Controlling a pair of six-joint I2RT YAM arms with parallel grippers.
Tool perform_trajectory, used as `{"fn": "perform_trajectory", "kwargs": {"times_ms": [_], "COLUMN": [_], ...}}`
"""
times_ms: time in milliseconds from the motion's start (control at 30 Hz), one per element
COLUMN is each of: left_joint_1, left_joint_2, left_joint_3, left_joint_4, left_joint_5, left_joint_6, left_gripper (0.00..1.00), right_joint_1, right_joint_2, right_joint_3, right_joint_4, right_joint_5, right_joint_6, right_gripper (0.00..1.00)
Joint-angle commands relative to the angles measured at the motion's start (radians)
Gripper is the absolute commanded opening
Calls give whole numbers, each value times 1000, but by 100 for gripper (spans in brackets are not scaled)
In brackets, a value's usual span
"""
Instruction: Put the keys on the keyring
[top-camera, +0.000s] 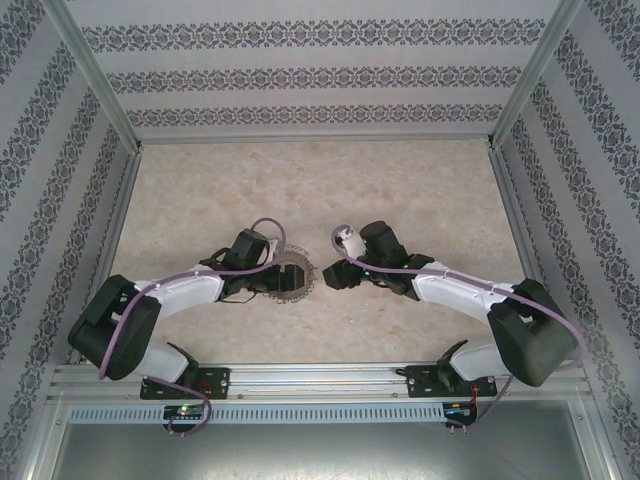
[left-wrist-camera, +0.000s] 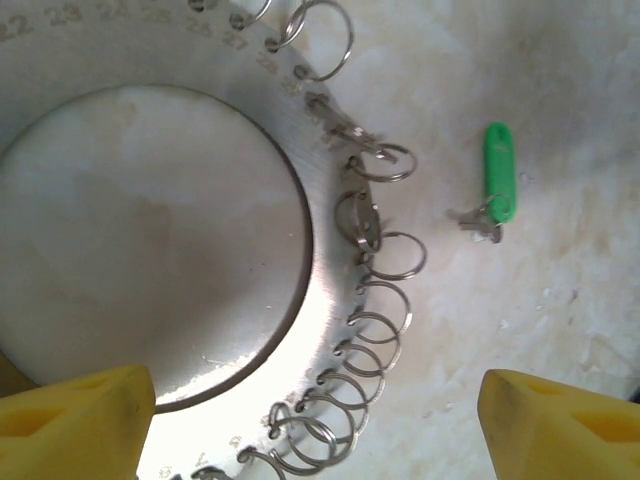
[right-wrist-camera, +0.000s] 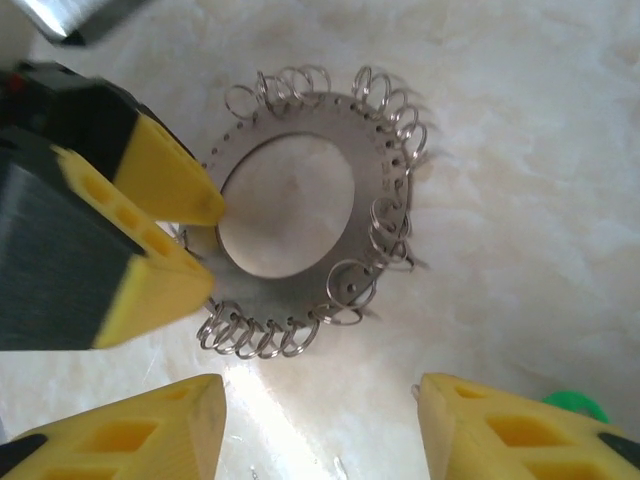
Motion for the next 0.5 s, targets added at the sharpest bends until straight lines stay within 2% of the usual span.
{"fn": "perform_trajectory", "kwargs": {"times_ms": [0, 233, 467], "left_joint_1": [-11, -10, -8], "left_joint_2": [-79, -154, -208], "left_joint_3": [6, 21, 22], "left_joint_4": [-31, -118, -184], "left_joint_5": [6, -70, -172], "left_joint_6": [-26, 4, 38], "left_gripper": [84, 80, 76], "right_joint_1": [38, 140, 146], "right_joint_2": [22, 66, 161], "right_joint_3": [19, 27, 87], "right_joint_4": [-24, -31, -53], "right_joint_5": [-20, 19, 33], "right_joint_6": [39, 144, 230], "right_gripper": [50, 38, 30]}}
